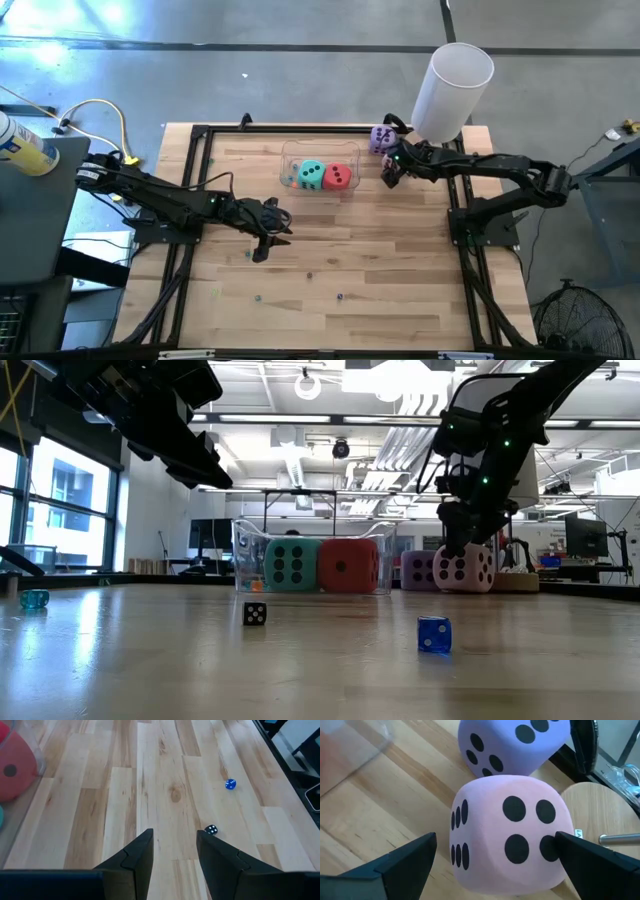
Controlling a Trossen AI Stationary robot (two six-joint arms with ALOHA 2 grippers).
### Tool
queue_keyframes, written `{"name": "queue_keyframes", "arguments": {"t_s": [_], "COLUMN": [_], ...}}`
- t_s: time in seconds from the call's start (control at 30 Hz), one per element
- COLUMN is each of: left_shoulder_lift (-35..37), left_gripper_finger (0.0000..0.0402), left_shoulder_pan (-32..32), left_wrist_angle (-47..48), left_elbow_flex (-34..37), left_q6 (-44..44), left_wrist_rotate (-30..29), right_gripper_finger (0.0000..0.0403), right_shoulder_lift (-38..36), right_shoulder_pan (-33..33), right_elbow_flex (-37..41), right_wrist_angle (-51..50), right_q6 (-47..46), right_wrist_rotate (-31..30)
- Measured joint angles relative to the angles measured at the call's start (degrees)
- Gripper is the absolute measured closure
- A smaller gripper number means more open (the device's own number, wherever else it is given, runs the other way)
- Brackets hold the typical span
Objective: Pick & Place Dice
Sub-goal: Put the large pink dice into the transparent bin
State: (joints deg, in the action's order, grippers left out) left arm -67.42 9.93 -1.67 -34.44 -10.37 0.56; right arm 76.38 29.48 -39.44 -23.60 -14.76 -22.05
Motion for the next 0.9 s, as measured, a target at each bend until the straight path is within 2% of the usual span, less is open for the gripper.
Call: {"name": "queue_keyframes", "arguments": {"t_s": [0.23, 0.63, 0.9], "left_shoulder_lift": [0.00, 0.00, 0.00], "left_gripper_finger": [0.0256, 0.0256, 0.0256], "left_shoulder_pan": [0.00, 0.00, 0.00], "left_wrist_angle": [0.01, -0.02, -0.04], "left_elbow_flex": [0.00, 0.00, 0.00], "left_q6": [-0.01, -0.25, -0.44], "left_wrist_rotate": [-0.01, -0.05, -0.12], "right_gripper_finger": [0.0007, 0.0007, 0.0007], "right_shoulder_lift": [1.03, 7.59, 7.63], "right_shoulder_pan": [-1.13, -8.54, -11.75], "right_elbow_flex": [-0.05, -0.06, -0.04], "right_wrist_angle": [-0.10, -0.32, 0.07], "right_q6": [-0.46, -4.59, -7.68], "right_wrist_rotate": [0.79, -6.96, -6.75]}}
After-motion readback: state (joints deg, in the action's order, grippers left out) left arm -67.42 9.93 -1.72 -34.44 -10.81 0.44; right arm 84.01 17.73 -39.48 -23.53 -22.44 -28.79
